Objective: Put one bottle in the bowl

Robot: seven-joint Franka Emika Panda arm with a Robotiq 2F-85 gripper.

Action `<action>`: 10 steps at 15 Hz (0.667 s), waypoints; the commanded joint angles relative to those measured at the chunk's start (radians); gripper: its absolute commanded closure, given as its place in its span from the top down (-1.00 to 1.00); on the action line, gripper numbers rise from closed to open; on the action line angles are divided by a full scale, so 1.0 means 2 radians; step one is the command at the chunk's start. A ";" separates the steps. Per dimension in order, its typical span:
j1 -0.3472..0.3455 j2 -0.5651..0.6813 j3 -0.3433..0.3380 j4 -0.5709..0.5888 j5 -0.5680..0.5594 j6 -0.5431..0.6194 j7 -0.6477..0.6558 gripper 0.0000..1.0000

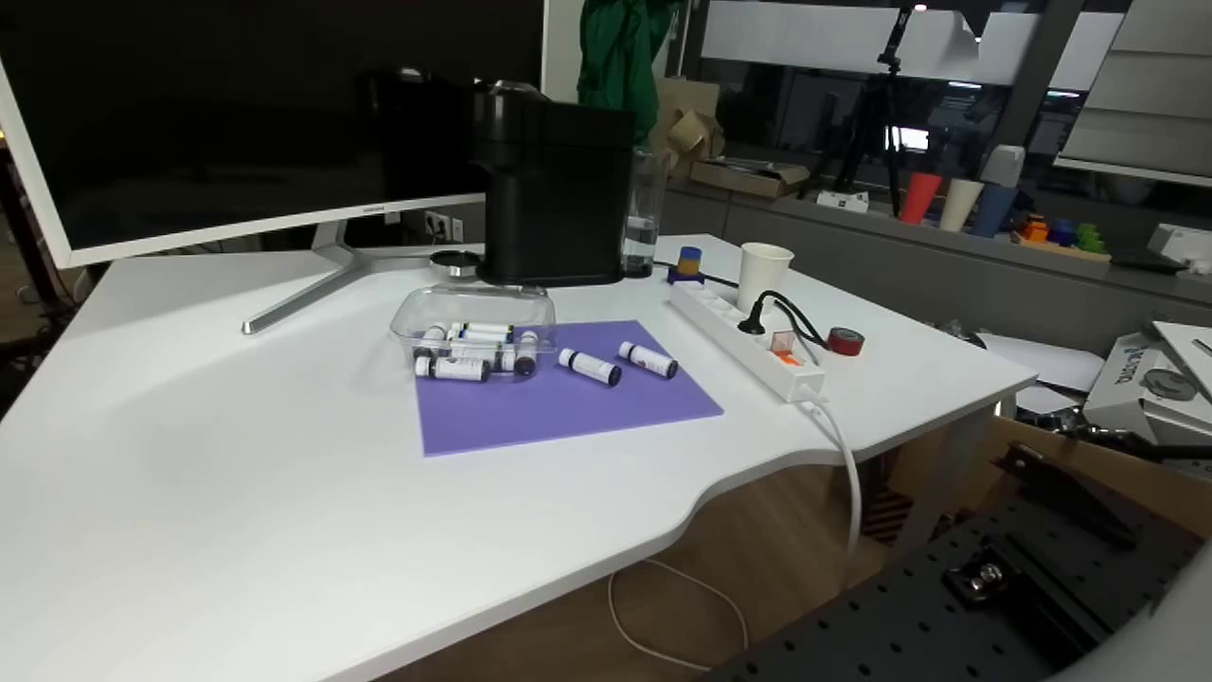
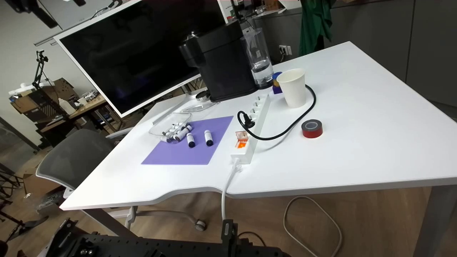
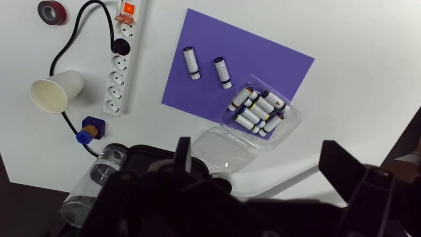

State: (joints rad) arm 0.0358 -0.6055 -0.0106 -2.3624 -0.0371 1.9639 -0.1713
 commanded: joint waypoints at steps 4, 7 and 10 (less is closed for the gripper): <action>-0.009 0.126 -0.029 0.041 -0.030 0.026 -0.066 1.00; -0.013 0.178 -0.030 0.053 -0.069 0.049 -0.118 1.00; -0.016 0.178 -0.027 0.034 -0.083 0.064 -0.106 1.00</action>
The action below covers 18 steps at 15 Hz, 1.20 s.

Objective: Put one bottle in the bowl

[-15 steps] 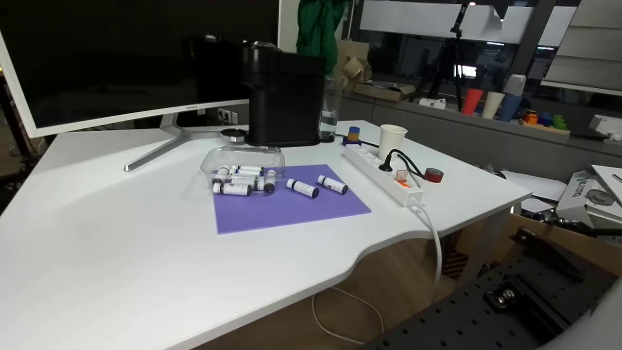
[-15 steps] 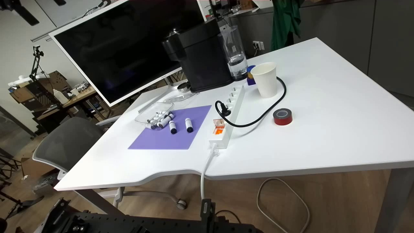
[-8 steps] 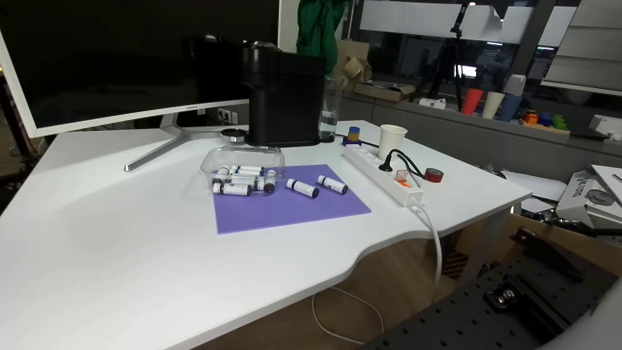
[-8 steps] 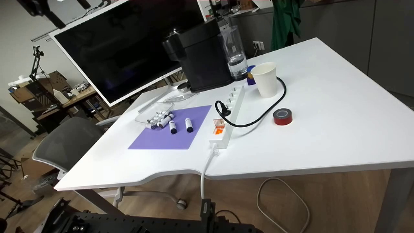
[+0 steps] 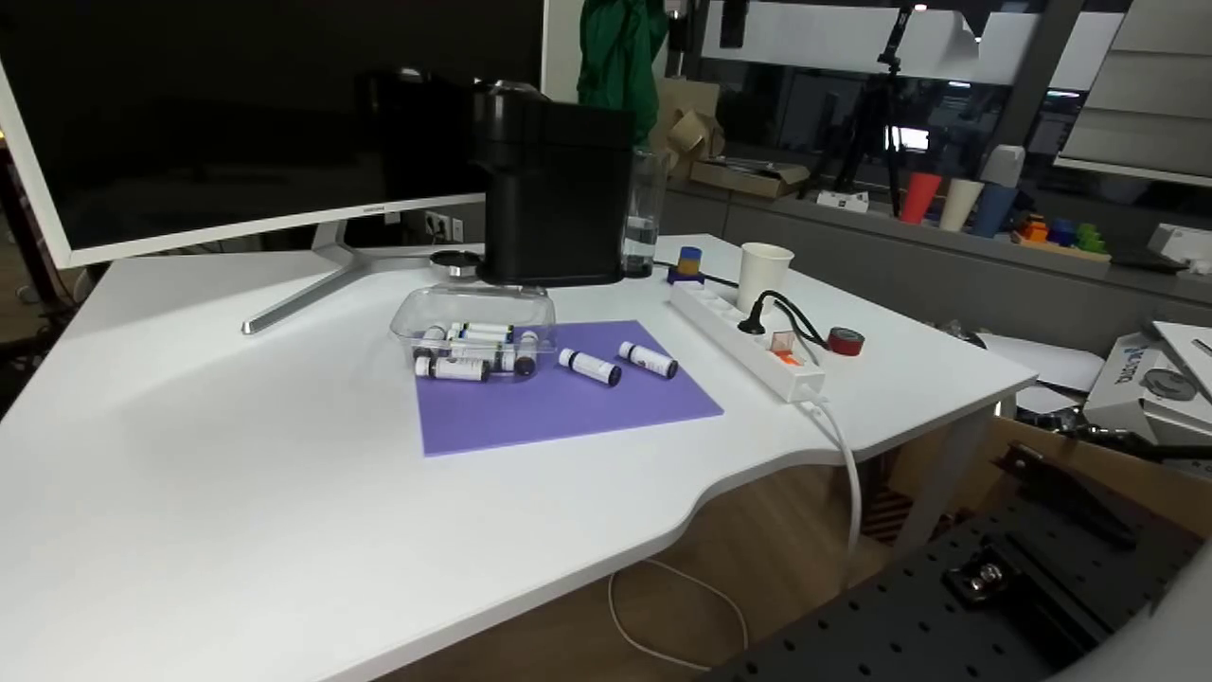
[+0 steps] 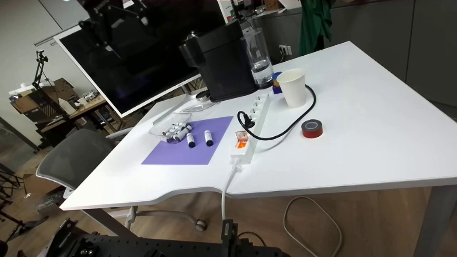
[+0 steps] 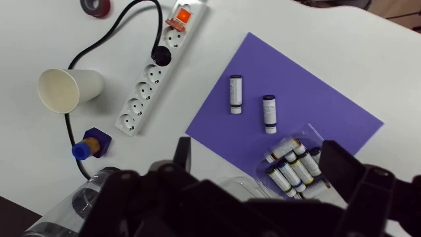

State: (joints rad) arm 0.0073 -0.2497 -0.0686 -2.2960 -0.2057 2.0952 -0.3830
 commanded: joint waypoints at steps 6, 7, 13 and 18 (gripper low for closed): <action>-0.010 0.049 0.000 0.020 -0.008 0.023 0.008 1.00; -0.012 0.066 -0.005 0.027 0.005 0.029 0.011 1.00; -0.031 0.163 -0.013 0.040 0.052 0.121 -0.030 1.00; -0.046 0.249 0.000 0.053 0.045 0.206 -0.060 1.00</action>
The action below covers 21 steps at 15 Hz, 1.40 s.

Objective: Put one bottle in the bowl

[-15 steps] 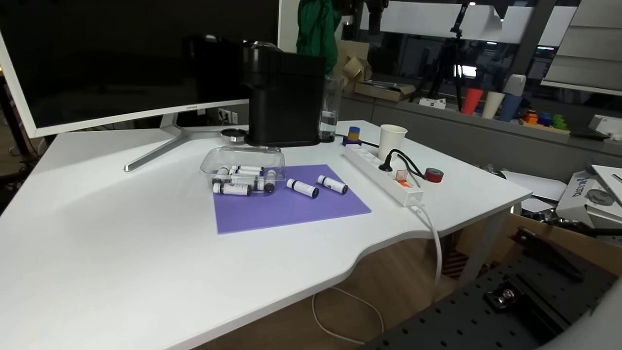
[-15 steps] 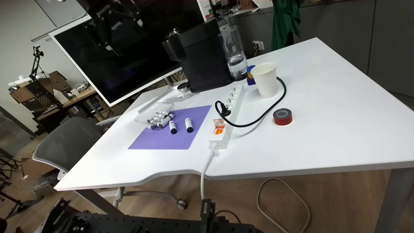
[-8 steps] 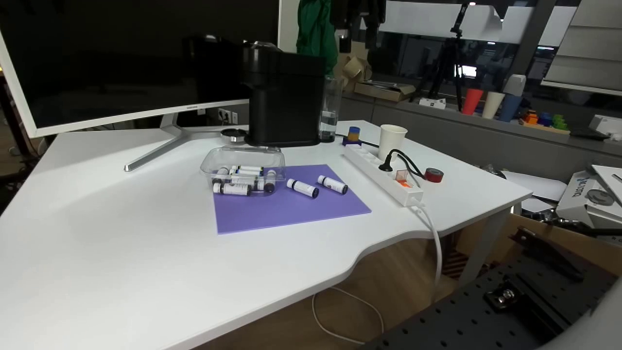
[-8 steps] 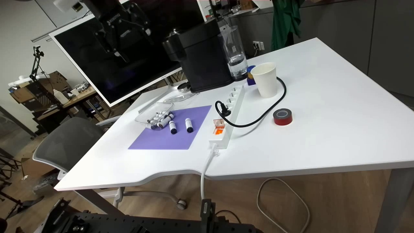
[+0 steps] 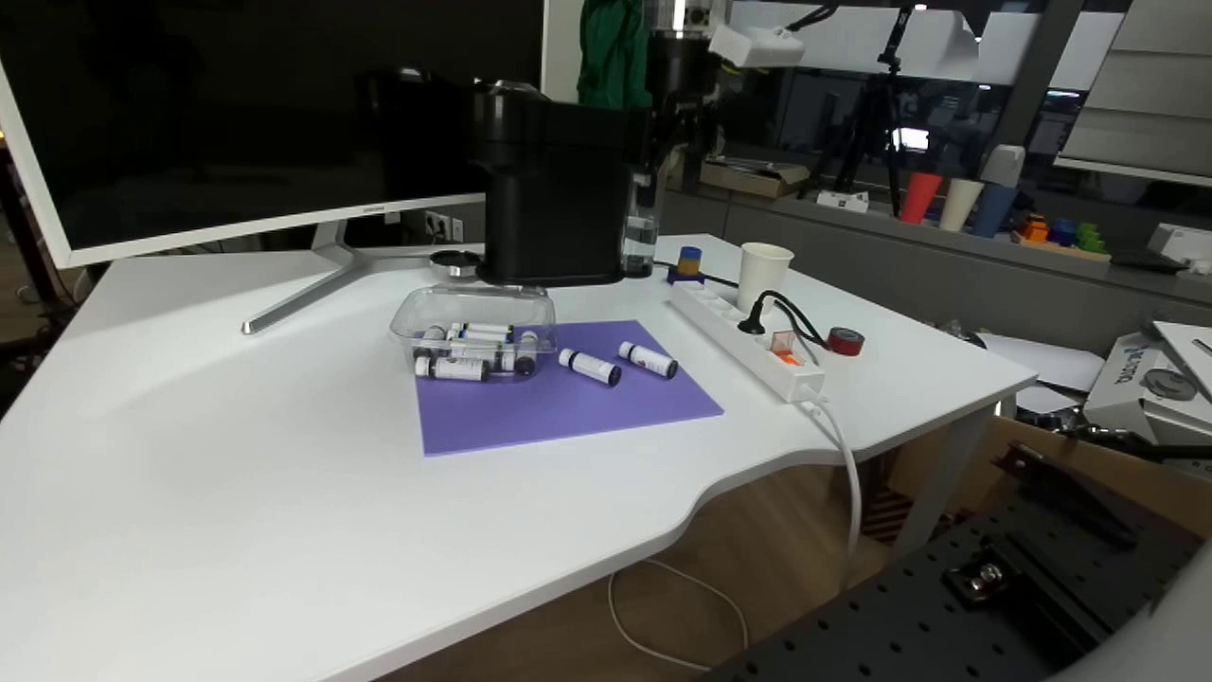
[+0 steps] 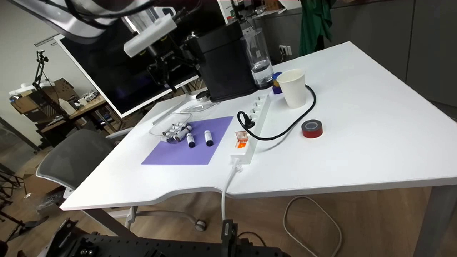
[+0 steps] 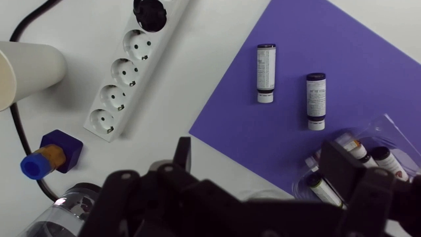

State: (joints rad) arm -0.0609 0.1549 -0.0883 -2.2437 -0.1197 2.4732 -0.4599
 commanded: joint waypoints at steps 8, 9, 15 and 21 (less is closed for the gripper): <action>-0.034 0.130 0.033 0.056 -0.021 -0.013 -0.100 1.00; -0.031 0.118 0.032 0.034 -0.019 0.008 -0.085 1.00; -0.028 0.152 0.030 0.058 -0.031 0.002 -0.079 1.00; -0.024 0.206 0.032 0.083 -0.045 0.017 -0.074 1.00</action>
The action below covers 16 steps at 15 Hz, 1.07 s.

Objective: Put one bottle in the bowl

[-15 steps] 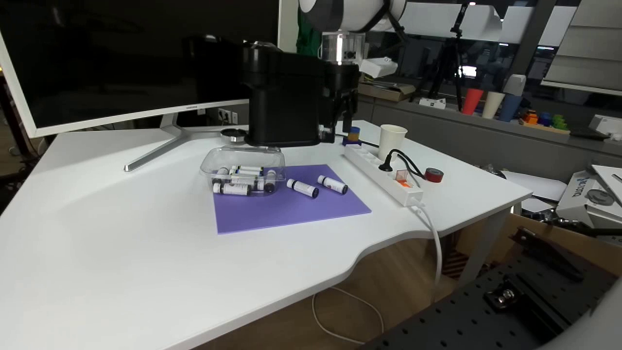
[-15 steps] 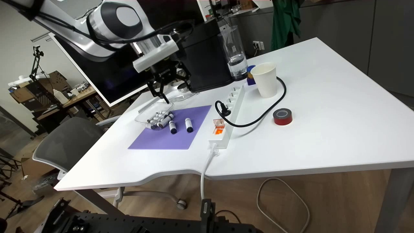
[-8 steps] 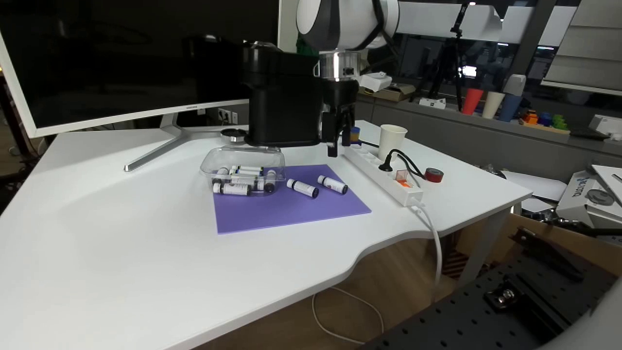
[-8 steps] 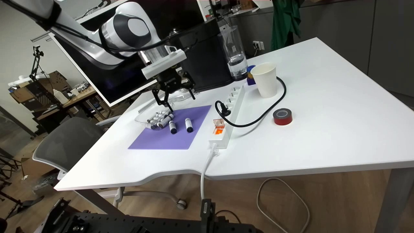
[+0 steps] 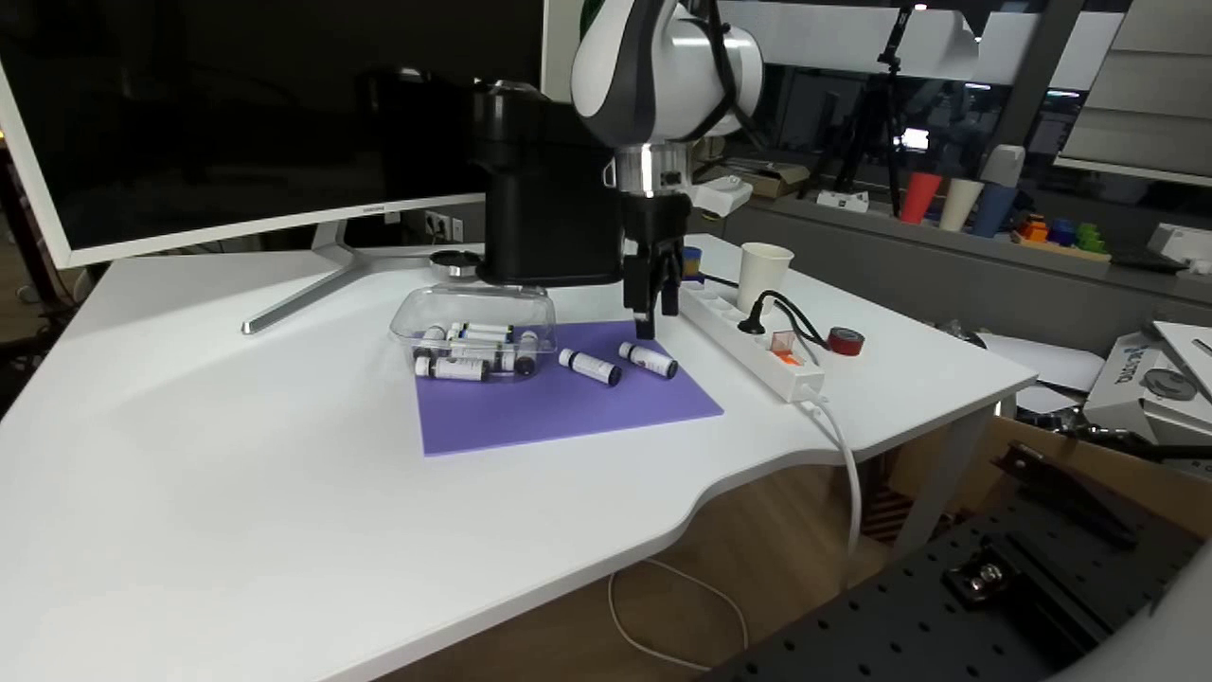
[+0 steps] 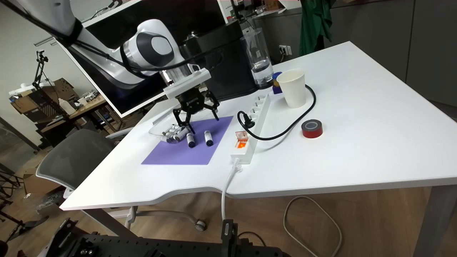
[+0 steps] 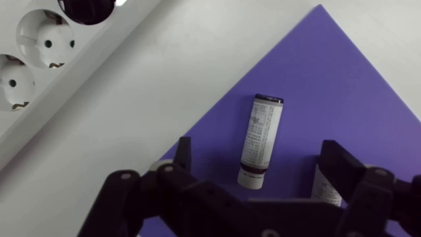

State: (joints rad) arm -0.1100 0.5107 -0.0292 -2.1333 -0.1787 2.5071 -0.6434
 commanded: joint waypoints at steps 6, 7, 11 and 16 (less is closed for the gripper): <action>0.004 0.066 0.006 0.057 -0.025 -0.006 0.017 0.15; 0.004 0.071 0.006 0.061 -0.026 -0.010 0.017 0.02; 0.000 0.075 0.009 0.068 -0.027 -0.015 0.012 -0.49; -0.005 0.052 0.017 0.052 -0.022 -0.009 0.008 -0.86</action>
State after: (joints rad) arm -0.1055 0.6463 -0.0147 -2.0174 -0.2169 2.4968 -0.6418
